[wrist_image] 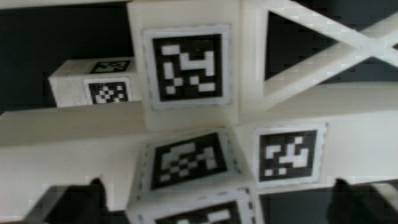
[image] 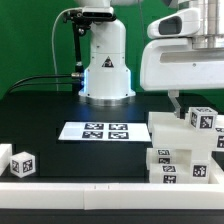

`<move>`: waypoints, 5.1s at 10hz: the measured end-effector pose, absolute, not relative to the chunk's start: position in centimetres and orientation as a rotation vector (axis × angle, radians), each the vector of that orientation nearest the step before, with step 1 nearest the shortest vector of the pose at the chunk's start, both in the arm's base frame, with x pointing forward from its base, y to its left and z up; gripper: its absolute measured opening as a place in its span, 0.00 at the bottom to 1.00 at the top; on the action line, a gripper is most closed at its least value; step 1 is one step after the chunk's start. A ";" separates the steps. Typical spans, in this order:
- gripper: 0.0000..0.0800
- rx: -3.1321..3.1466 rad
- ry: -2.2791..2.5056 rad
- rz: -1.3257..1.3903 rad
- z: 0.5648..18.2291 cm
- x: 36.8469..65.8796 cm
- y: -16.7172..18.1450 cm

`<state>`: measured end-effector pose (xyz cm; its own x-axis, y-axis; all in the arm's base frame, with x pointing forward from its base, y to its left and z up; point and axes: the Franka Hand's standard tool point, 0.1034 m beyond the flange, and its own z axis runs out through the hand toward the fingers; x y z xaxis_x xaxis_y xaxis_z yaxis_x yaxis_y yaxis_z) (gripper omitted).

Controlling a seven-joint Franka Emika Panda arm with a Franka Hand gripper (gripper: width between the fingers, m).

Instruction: Assemble chair

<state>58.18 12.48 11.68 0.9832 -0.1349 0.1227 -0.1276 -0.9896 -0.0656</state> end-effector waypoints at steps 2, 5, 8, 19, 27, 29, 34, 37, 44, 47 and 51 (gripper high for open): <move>0.35 -3.062 0.279 -0.194 11.7 58.2 12.5; 0.35 -2.882 0.934 -0.179 11.6 58.2 12.1; 0.35 -2.637 1.313 -0.279 11.7 58.8 12.0; 0.80 -2.598 1.424 -0.107 12.2 59.2 11.5; 0.81 -3.096 0.320 -0.087 11.2 60.1 11.0; 0.70 -3.093 0.353 -0.087 11.2 60.1 10.7; 0.35 -2.973 0.876 -0.076 11.2 60.1 10.6; 0.35 -2.715 1.421 -0.089 11.1 60.3 10.6; 0.35 -2.121 2.140 -0.015 11.1 60.3 10.7; 0.59 -2.214 2.055 -0.018 11.0 60.3 10.8; 0.80 -2.685 1.455 -0.014 11.5 60.2 11.9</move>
Offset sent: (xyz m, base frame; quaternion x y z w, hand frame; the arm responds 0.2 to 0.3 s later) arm -0.0014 -0.0185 0.0041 -0.0023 0.0153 0.3430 0.9392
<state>60.23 11.85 11.49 0.5468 -0.8366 -0.0338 -0.8358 -0.5430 -0.0818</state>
